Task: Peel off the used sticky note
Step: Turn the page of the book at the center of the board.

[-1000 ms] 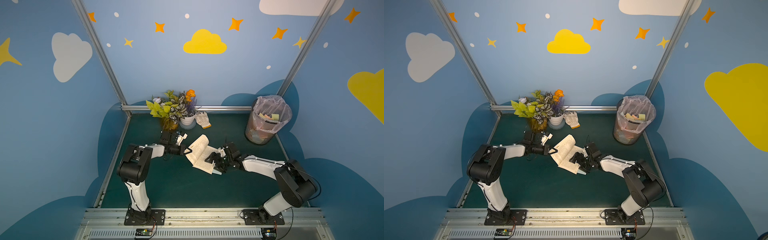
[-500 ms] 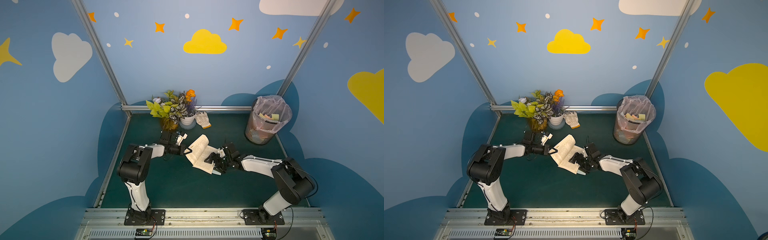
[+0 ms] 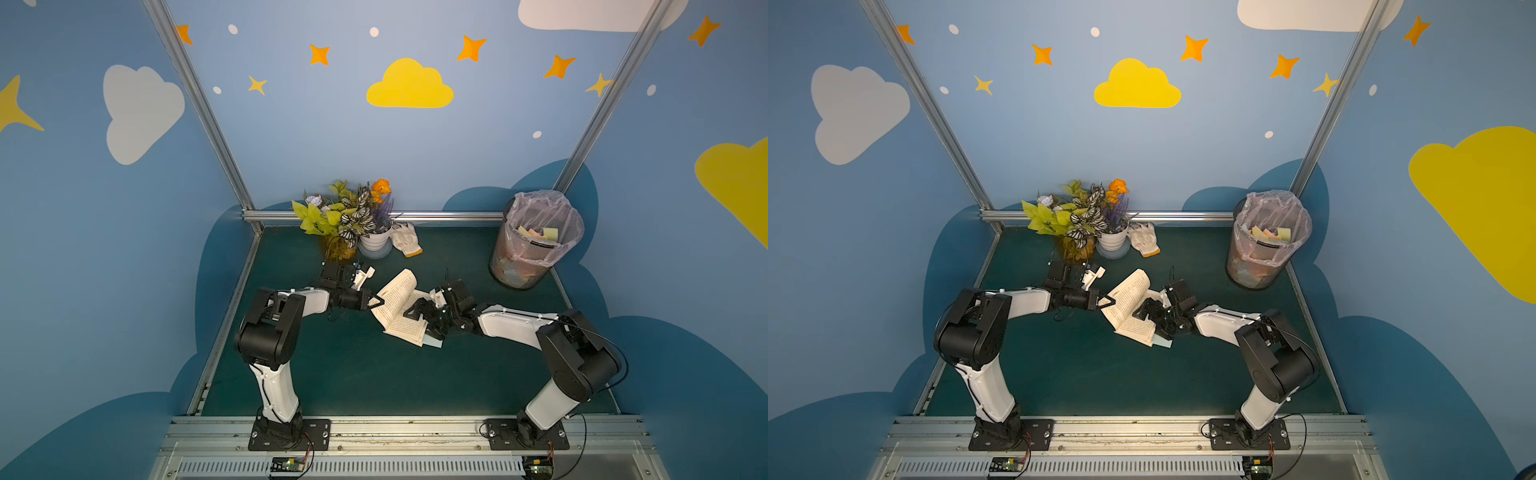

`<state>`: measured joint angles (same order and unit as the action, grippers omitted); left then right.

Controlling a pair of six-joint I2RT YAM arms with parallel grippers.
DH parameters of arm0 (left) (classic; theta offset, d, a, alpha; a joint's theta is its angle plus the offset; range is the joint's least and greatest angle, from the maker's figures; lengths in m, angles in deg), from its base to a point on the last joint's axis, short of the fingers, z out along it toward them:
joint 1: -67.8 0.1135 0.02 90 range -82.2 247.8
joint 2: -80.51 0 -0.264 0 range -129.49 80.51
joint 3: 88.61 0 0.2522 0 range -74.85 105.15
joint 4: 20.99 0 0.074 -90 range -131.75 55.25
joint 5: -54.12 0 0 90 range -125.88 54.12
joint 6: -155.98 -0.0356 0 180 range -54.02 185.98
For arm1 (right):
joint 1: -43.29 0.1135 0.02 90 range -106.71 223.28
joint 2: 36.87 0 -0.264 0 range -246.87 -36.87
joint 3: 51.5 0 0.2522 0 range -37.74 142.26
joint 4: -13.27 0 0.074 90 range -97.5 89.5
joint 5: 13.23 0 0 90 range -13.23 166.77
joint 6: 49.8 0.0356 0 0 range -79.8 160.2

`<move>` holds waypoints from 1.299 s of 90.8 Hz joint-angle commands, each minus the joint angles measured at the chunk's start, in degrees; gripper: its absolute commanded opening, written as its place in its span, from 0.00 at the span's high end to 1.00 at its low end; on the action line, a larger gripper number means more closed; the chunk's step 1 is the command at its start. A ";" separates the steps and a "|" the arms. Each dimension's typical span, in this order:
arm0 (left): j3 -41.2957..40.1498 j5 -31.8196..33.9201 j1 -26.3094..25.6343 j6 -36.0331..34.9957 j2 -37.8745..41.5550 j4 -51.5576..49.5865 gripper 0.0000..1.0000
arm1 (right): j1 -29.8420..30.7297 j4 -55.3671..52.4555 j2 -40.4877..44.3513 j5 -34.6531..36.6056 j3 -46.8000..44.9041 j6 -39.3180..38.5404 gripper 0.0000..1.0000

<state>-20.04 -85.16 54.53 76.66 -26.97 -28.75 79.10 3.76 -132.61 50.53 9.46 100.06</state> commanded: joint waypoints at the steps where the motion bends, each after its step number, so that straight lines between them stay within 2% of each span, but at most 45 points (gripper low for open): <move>1: 0.39 0.79 -0.26 -0.81 -1.81 -3.17 0.97 | -0.35 4.39 -1.52 -1.58 1.61 1.40 0.08; 46: 0.56 0.60 -0.26 -0.96 -1.95 -3.50 0.97 | -2.73 8.68 -4.10 -2.14 3.56 2.14 0.08; 75: 0.81 0.24 -0.33 -1.09 -2.10 -3.69 0.97 | -5.21 12.30 -9.14 -3.62 5.50 1.62 0.07; 118: 3.26 -1.57 -1.75 -5.04 -2.48 -7.98 0.97 | -7.90 -3.67 -14.16 -4.24 21.92 -5.24 0.05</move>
<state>-18.03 -86.47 53.85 74.93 -27.52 -31.35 71.84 6.31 -144.31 46.68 27.89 97.72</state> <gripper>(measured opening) 0.049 0.952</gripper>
